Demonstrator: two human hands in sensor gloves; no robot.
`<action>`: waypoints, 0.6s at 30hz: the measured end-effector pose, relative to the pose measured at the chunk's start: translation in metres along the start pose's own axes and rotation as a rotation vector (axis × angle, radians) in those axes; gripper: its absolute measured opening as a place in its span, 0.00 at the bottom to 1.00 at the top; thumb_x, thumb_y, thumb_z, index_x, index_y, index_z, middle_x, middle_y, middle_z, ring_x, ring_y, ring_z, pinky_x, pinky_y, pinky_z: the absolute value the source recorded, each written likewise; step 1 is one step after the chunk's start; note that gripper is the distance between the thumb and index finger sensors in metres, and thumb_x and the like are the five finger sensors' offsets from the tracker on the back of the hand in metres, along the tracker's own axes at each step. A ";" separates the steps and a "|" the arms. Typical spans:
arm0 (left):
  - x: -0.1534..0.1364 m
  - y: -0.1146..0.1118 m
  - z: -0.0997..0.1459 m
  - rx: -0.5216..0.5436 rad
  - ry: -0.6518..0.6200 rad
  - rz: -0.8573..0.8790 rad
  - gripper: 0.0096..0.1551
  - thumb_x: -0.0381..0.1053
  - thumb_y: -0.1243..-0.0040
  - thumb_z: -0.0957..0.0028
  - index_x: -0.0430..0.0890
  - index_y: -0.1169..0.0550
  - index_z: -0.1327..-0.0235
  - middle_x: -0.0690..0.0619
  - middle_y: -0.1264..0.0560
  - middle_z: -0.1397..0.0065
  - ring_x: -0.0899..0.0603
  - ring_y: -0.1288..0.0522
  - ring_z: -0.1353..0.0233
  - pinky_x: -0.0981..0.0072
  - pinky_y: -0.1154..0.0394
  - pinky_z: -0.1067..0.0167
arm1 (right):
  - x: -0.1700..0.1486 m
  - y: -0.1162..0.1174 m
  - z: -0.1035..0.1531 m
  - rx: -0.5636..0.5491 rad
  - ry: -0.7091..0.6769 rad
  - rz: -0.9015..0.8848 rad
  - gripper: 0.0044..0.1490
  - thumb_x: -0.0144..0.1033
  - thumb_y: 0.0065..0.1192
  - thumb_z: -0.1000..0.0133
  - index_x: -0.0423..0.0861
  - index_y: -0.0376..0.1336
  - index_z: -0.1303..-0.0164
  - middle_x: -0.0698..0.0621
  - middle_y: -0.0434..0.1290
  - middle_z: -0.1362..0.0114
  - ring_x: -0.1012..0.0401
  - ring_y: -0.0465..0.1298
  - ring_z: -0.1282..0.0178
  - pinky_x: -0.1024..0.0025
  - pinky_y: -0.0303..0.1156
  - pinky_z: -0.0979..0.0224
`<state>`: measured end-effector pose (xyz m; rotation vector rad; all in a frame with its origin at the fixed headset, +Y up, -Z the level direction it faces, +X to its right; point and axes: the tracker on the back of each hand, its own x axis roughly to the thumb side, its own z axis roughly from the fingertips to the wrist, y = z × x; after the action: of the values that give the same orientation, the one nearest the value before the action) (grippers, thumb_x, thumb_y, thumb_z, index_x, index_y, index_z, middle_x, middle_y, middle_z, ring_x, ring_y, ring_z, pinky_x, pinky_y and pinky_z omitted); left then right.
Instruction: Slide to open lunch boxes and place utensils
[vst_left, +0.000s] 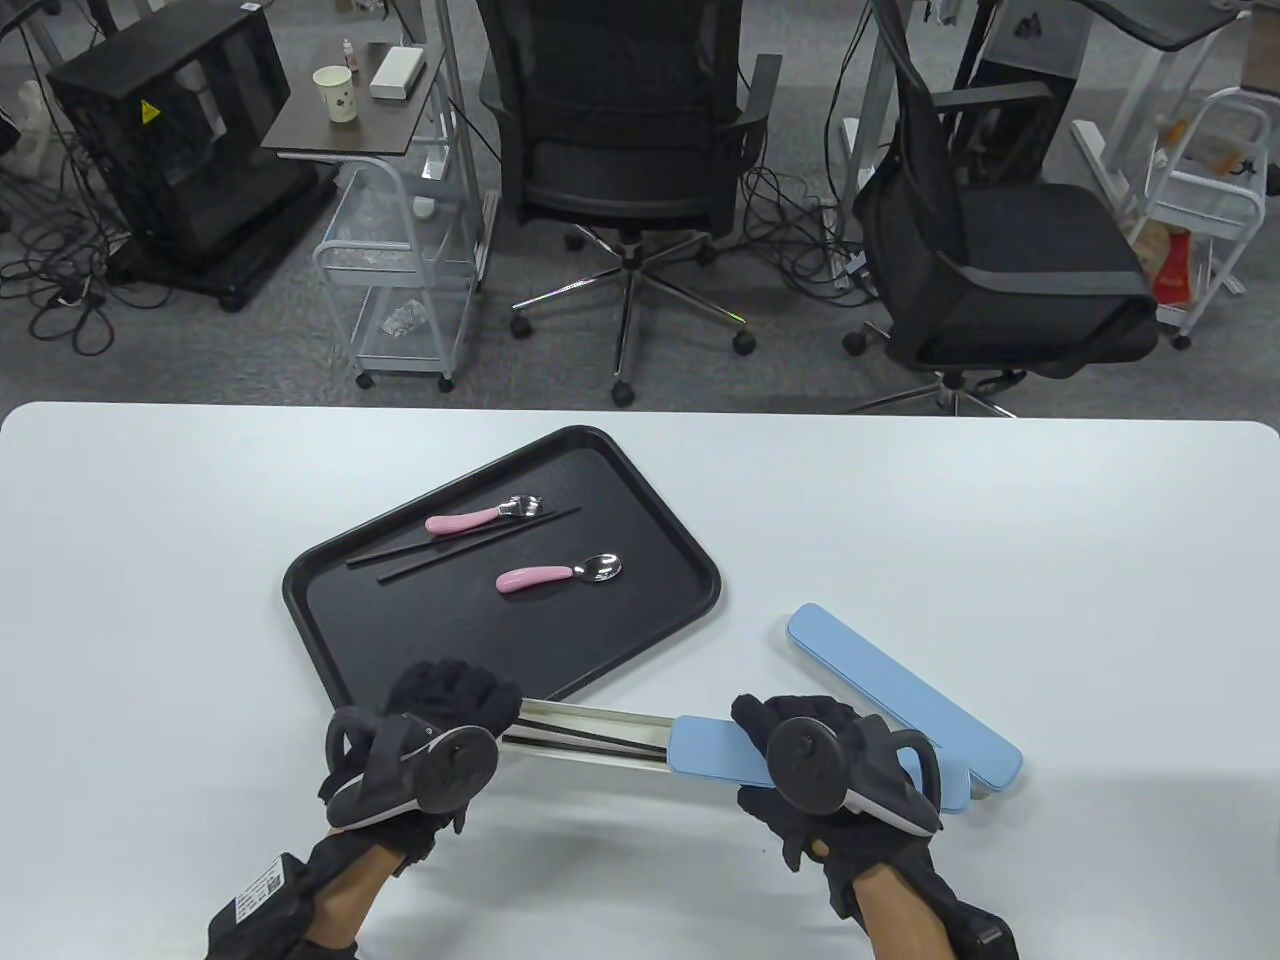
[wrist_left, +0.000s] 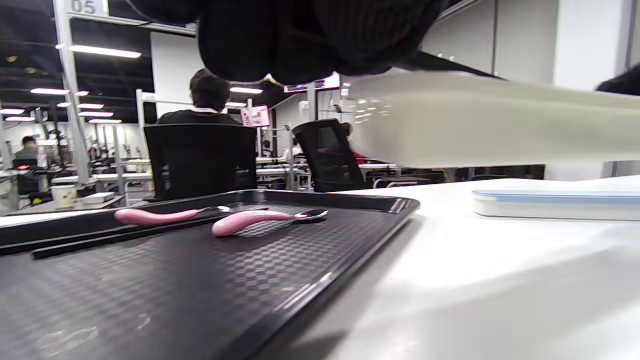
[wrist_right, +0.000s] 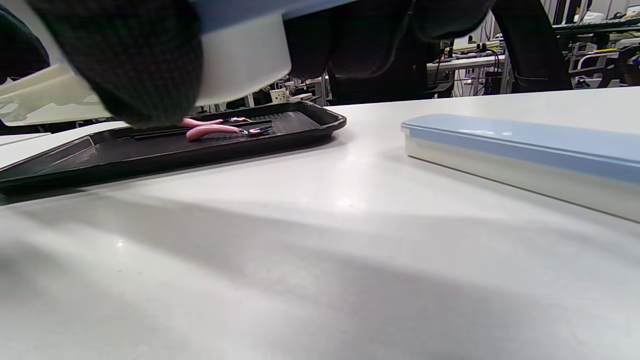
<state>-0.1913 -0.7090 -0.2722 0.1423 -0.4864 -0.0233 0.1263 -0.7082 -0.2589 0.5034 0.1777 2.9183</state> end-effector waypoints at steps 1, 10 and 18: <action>0.004 0.000 0.000 -0.002 -0.009 -0.010 0.24 0.48 0.47 0.50 0.55 0.29 0.38 0.50 0.31 0.32 0.37 0.35 0.29 0.39 0.45 0.29 | 0.001 0.000 0.000 -0.004 -0.006 -0.002 0.51 0.52 0.73 0.50 0.55 0.49 0.20 0.45 0.57 0.21 0.44 0.60 0.20 0.38 0.54 0.20; 0.020 -0.005 -0.003 -0.004 -0.054 -0.065 0.23 0.48 0.44 0.50 0.55 0.27 0.39 0.51 0.32 0.32 0.37 0.35 0.29 0.40 0.45 0.30 | 0.010 0.003 -0.001 0.005 -0.023 0.029 0.51 0.53 0.73 0.50 0.56 0.50 0.20 0.46 0.57 0.21 0.45 0.61 0.19 0.38 0.54 0.20; 0.016 -0.004 -0.002 0.015 -0.035 -0.038 0.23 0.49 0.40 0.50 0.55 0.26 0.40 0.51 0.31 0.32 0.38 0.34 0.30 0.40 0.43 0.30 | 0.010 0.004 -0.002 0.007 -0.018 0.022 0.51 0.53 0.72 0.50 0.56 0.49 0.20 0.46 0.57 0.21 0.45 0.60 0.19 0.38 0.53 0.19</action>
<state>-0.1758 -0.7137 -0.2669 0.1664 -0.5193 -0.0593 0.1157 -0.7099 -0.2566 0.5355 0.1816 2.9345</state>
